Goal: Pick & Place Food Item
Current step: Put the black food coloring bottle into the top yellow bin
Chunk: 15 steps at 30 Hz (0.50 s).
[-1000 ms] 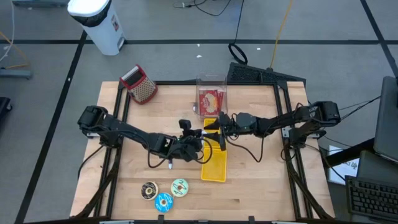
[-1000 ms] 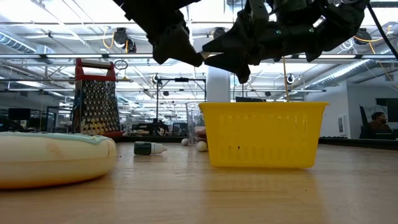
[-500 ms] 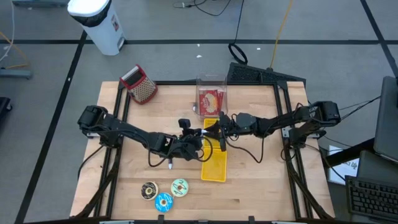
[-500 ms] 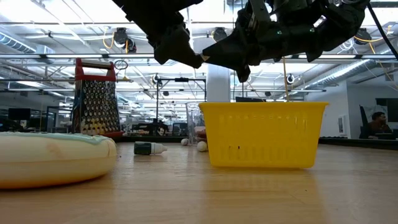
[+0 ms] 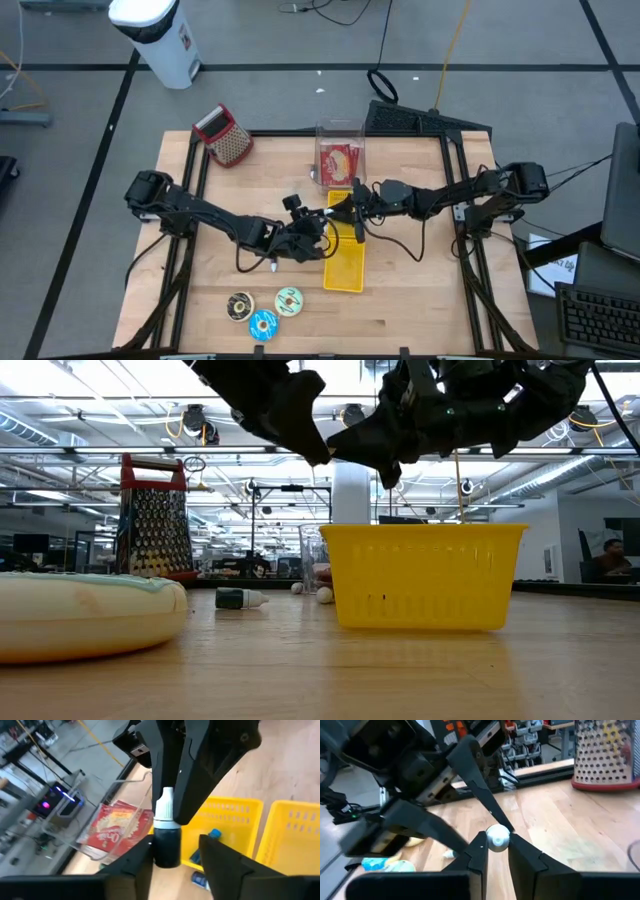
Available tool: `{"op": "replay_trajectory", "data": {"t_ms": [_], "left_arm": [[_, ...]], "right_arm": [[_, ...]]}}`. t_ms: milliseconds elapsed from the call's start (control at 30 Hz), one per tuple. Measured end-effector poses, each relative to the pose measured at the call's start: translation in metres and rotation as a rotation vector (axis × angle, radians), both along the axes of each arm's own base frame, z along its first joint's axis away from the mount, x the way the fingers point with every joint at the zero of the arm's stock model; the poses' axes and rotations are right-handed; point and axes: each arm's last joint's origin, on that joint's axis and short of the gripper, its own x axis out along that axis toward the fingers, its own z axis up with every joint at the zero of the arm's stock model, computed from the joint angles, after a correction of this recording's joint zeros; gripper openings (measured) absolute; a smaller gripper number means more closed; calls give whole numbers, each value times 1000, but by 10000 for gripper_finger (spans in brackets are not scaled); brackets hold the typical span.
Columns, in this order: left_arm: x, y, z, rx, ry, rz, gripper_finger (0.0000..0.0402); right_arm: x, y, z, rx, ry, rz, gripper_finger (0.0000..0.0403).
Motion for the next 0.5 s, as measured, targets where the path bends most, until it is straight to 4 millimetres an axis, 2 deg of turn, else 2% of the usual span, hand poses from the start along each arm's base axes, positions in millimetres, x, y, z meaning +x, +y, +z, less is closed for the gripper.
{"op": "replay_trajectory", "data": {"t_ms": [233,500], "left_arm": [[0,-3,0,-37,-19,1,213],[-3,-8,3,-39,-14,-28,227]], "right_arm": [[-2,-11,-8,-2,85,-37,40],[-14,-34,-33,34,357,-113,40]]}}
